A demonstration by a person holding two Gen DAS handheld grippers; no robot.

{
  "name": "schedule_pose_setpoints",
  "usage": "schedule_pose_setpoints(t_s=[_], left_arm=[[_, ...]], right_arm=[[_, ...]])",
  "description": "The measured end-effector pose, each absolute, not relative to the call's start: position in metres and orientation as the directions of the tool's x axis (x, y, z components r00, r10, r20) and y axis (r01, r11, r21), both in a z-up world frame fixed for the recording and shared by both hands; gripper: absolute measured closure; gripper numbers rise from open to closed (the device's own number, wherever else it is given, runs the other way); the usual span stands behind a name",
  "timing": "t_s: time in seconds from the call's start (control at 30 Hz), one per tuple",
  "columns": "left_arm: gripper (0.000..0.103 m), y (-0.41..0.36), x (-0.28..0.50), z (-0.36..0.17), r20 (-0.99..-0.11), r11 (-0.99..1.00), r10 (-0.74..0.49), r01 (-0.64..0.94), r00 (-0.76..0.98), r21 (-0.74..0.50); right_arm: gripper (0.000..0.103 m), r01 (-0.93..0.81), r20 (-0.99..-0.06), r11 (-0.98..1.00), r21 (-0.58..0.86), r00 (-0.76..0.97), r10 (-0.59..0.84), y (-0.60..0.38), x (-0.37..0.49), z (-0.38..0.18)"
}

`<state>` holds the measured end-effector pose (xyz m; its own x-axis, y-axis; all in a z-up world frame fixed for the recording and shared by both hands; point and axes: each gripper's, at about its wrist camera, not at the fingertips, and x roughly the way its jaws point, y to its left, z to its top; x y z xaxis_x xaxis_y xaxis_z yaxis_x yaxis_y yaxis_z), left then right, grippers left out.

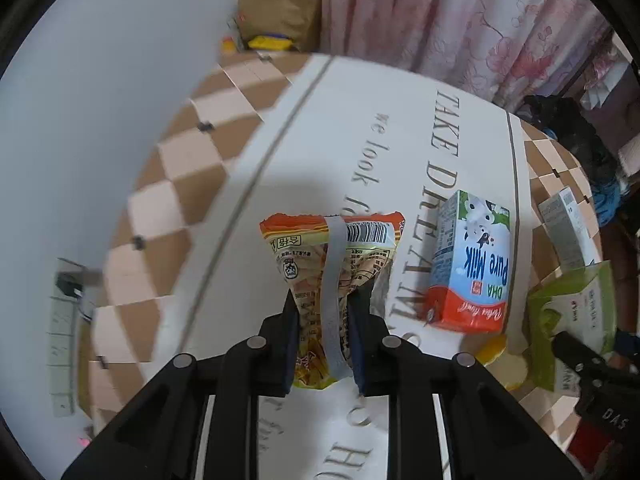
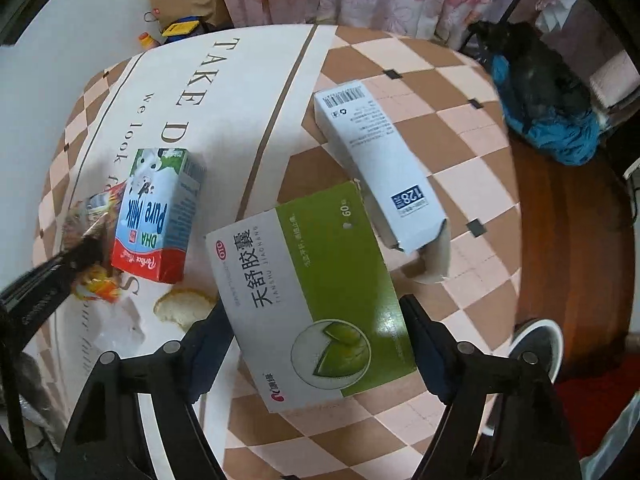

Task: Collect trash
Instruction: 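Grasp the wrapped snack bar with the left tool while the right tool grasps the green medicine box, then carry the snack bar and green box with both tools over the bin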

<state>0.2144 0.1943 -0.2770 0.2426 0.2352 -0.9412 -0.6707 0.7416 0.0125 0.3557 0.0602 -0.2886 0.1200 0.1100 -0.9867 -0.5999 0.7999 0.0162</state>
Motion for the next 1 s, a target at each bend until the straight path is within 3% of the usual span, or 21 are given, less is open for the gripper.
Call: schedule_pose_setpoints(t_s=[0.27, 0.63, 1.0], left_arm=[[0.085, 0.165, 0.201, -0.245, -0.887, 0.768, 0.375, -0.627, 0.271, 0.133], [0.085, 0.101, 0.183, -0.182, -0.837, 0.801, 0.391, -0.590, 0.382, 0.105], [0.085, 0.020, 0.186, -0.098, -0.765, 0.873, 0.348, -0.484, 0.542, 0.054]], right_arm=[[0.021, -0.598, -0.968, 0.801, 0.026, 0.184, 0.169, 0.042, 0.329, -0.264], [0.021, -0.562, -0.918, 0.826, 0.043, 0.305, 0.255, -0.006, 0.293, -0.213], [0.022, -0.526, -0.814, 0.839, 0.138, 0.422, 0.399, -0.090, 0.265, -0.123]])
